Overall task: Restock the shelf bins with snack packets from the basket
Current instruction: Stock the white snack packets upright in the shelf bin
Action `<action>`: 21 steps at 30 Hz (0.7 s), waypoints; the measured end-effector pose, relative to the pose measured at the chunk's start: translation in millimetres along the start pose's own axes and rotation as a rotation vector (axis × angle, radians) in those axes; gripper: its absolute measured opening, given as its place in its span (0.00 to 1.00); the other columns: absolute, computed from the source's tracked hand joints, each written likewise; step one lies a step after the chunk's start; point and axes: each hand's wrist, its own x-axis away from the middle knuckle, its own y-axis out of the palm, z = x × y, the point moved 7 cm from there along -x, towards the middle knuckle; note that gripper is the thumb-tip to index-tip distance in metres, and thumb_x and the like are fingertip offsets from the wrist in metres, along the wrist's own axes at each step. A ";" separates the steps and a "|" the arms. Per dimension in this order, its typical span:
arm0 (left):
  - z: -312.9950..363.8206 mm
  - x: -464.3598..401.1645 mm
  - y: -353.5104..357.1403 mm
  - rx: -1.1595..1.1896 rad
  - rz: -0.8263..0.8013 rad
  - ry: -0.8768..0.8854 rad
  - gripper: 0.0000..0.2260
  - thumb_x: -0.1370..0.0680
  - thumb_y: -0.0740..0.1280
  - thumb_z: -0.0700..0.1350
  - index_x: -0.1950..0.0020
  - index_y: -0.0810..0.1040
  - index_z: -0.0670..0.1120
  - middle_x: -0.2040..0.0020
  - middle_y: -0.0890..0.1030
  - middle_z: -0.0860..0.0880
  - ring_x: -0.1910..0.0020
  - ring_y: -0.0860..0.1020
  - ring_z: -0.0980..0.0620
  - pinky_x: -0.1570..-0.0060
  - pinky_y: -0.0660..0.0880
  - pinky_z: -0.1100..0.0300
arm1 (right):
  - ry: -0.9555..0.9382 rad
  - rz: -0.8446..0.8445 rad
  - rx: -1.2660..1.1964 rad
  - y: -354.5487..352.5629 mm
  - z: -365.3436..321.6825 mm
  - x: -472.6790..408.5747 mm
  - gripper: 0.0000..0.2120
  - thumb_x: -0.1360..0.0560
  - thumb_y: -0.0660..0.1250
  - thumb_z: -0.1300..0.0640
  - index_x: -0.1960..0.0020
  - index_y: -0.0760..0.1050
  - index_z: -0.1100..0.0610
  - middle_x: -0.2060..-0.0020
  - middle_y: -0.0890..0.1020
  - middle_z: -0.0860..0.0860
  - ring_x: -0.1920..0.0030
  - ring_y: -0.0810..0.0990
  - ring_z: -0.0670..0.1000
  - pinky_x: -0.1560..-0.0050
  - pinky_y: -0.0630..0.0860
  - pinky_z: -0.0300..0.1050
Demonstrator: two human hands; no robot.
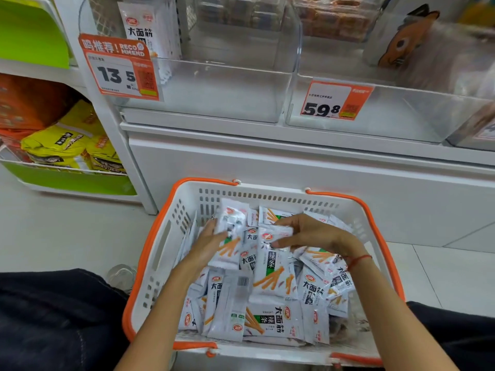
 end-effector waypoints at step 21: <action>-7.7 3.6 44.8 0.190 -0.041 -0.131 0.09 0.19 0.60 0.43 0.39 0.73 0.47 0.54 0.79 0.50 0.61 0.79 0.58 0.63 0.76 0.66 | 0.049 0.984 -0.032 -38.5 34.5 9.1 0.14 0.25 0.69 0.52 0.44 0.75 0.58 0.55 0.79 0.52 0.56 0.78 0.50 0.62 0.70 0.36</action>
